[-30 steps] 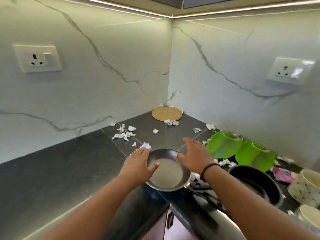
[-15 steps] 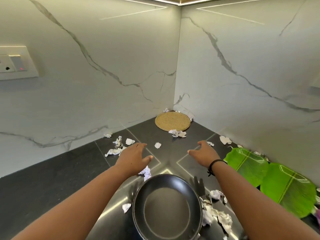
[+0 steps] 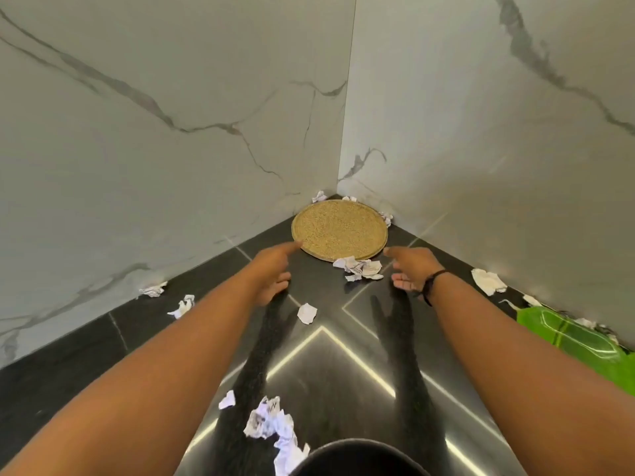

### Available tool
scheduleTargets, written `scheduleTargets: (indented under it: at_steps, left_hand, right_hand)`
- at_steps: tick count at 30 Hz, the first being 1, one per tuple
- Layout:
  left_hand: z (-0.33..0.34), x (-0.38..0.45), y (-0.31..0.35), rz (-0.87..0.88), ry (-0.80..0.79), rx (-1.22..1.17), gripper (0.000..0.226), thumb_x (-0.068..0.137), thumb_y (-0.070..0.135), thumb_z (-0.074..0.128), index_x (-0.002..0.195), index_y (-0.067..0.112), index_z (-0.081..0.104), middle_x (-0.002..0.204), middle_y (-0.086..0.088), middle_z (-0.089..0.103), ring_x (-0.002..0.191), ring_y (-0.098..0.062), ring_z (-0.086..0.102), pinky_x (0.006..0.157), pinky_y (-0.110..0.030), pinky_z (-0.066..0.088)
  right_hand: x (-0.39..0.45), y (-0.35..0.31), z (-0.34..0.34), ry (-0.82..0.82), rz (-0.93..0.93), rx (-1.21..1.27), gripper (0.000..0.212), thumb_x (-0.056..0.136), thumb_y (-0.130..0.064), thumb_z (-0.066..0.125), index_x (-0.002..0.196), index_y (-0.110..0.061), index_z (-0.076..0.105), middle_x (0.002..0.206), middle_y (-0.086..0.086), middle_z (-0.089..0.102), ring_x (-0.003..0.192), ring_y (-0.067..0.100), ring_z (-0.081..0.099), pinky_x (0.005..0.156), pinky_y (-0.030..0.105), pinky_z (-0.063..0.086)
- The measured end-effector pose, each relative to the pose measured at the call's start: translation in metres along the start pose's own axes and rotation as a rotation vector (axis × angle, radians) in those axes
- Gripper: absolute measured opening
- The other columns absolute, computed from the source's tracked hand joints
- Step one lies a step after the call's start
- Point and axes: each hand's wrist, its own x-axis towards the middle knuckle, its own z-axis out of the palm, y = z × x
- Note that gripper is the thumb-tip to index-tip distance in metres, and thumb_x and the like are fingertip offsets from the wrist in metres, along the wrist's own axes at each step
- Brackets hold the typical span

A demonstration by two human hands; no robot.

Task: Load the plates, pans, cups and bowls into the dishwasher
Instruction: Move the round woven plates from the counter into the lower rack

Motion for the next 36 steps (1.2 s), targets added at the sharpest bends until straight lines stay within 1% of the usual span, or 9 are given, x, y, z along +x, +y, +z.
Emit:
scheduleTargets:
  at_steps: [2,5,8,10,15,18,20,27,36]
  left_hand:
    - [0.005,0.023,0.007,-0.020,-0.016,-0.133,0.075,0.088,0.049,0.060,0.147,0.013,0.030,0.154,-0.017,0.026,0.137,-0.033,0.035,0.104,-0.038,0.036]
    - [0.012,0.044,0.018,-0.010,0.000,-0.294,0.062,0.090,0.044,0.056,0.139,0.011,0.039,0.151,-0.014,0.030,0.134,-0.032,0.038,0.108,-0.038,0.031]
    - [0.022,0.062,0.023,-0.016,0.025,-0.405,0.021,0.089,0.037,0.057,0.090,0.016,0.054,0.114,-0.006,0.054,0.097,-0.020,0.053,0.101,-0.034,0.035]
    - [0.025,0.065,0.025,-0.013,0.048,-0.415,0.019,0.088,0.034,0.058,0.079,0.019,0.050,0.096,-0.002,0.056,0.088,-0.016,0.053,0.097,-0.032,0.037]
    - [0.024,0.059,0.025,-0.031,0.071,-0.433,0.020,0.090,0.032,0.061,0.087,0.014,0.052,0.097,-0.007,0.059,0.093,-0.017,0.056,0.098,-0.032,0.042]
    - [0.025,0.049,0.019,-0.040,0.069,-0.365,0.035,0.093,0.027,0.060,0.123,0.011,0.054,0.114,-0.005,0.063,0.107,-0.016,0.056,0.092,-0.028,0.043]
    - [0.024,0.038,0.016,-0.024,0.080,-0.337,0.038,0.094,0.022,0.058,0.130,0.011,0.052,0.123,-0.007,0.062,0.115,-0.018,0.056,0.090,-0.028,0.043]
    - [0.025,-0.025,0.024,0.070,0.049,-0.299,0.023,0.097,0.017,0.054,0.117,0.007,0.059,0.097,-0.004,0.065,0.079,-0.013,0.060,0.066,-0.023,0.045]
    - [0.070,-0.123,0.013,0.198,-0.261,-0.271,0.019,0.094,0.005,0.052,0.098,0.007,0.070,0.086,-0.005,0.073,0.076,-0.017,0.068,0.060,-0.027,0.056]
  right_hand:
    - [0.025,-0.007,0.001,-0.023,0.048,0.058,0.013,0.090,-0.023,0.062,0.094,-0.011,0.060,0.133,0.020,0.053,0.095,0.028,0.062,0.081,0.037,0.052]
    - [0.054,-0.015,0.004,-0.080,0.103,0.108,0.045,0.092,-0.029,0.060,0.130,-0.008,0.048,0.132,0.018,0.051,0.102,0.029,0.057,0.083,0.037,0.050]
    - [0.071,-0.023,0.007,-0.124,0.120,0.190,0.051,0.092,-0.026,0.060,0.137,-0.010,0.041,0.127,0.014,0.053,0.105,0.025,0.057,0.080,0.034,0.049]
    - [0.075,-0.027,0.009,-0.114,0.160,0.236,0.044,0.091,-0.024,0.061,0.129,-0.011,0.043,0.108,0.010,0.053,0.085,0.018,0.057,0.072,0.029,0.051]
    - [0.065,-0.032,0.023,-0.162,0.196,0.316,0.014,0.097,-0.019,0.052,0.084,-0.013,0.052,0.073,0.001,0.043,0.062,0.012,0.041,0.061,0.024,0.045]
    - [0.043,-0.040,0.030,-0.235,0.126,0.416,0.009,0.095,-0.007,0.050,0.087,-0.009,0.054,0.079,0.006,0.055,0.074,0.016,0.055,0.076,0.028,0.049]
    - [0.022,-0.049,0.029,-0.259,0.050,0.475,0.008,0.093,-0.001,0.049,0.089,-0.007,0.053,0.082,0.009,0.059,0.077,0.019,0.060,0.069,0.030,0.054]
    - [-0.066,-0.066,-0.025,-0.117,-0.172,0.443,0.017,0.083,0.011,0.049,0.086,-0.005,0.054,0.091,0.012,0.064,0.068,0.025,0.067,0.050,0.030,0.055]
    - [-0.205,-0.035,-0.159,0.133,-0.287,0.184,0.017,0.085,0.005,0.050,0.091,-0.005,0.061,0.080,0.009,0.065,0.059,0.018,0.064,0.049,0.027,0.054]
